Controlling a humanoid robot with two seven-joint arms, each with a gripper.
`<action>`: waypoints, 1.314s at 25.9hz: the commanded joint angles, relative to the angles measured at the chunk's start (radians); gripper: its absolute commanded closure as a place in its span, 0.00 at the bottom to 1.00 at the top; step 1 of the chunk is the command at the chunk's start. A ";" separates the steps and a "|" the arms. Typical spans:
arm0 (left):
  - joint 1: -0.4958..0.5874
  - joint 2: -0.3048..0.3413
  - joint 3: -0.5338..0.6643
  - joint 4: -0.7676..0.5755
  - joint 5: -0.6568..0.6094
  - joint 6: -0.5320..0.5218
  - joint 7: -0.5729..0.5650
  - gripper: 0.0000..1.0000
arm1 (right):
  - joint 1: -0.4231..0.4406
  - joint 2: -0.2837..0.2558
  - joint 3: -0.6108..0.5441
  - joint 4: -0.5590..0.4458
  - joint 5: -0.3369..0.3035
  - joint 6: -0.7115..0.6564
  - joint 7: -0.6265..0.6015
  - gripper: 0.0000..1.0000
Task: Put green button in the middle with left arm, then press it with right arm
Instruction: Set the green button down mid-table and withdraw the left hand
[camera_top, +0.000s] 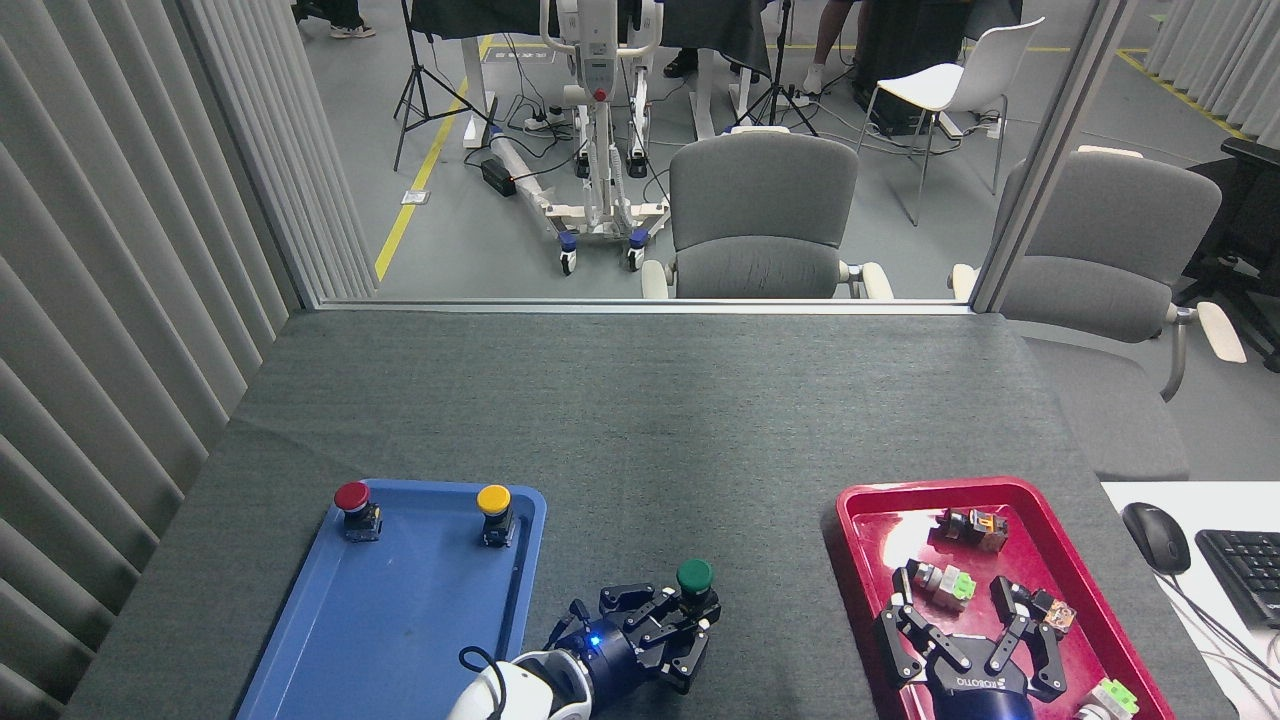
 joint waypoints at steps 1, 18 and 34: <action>-0.004 -0.004 -0.045 0.005 0.001 0.027 0.004 0.48 | 0.000 -0.001 -0.001 0.000 0.000 -0.001 -0.002 0.01; 0.313 0.183 0.236 -0.632 0.023 0.133 0.001 0.00 | 0.000 0.003 0.010 0.005 0.005 -0.001 -0.002 0.01; 0.639 0.209 0.664 -0.838 -0.037 0.297 0.048 0.00 | -0.118 0.076 0.245 0.129 0.103 0.024 0.043 0.50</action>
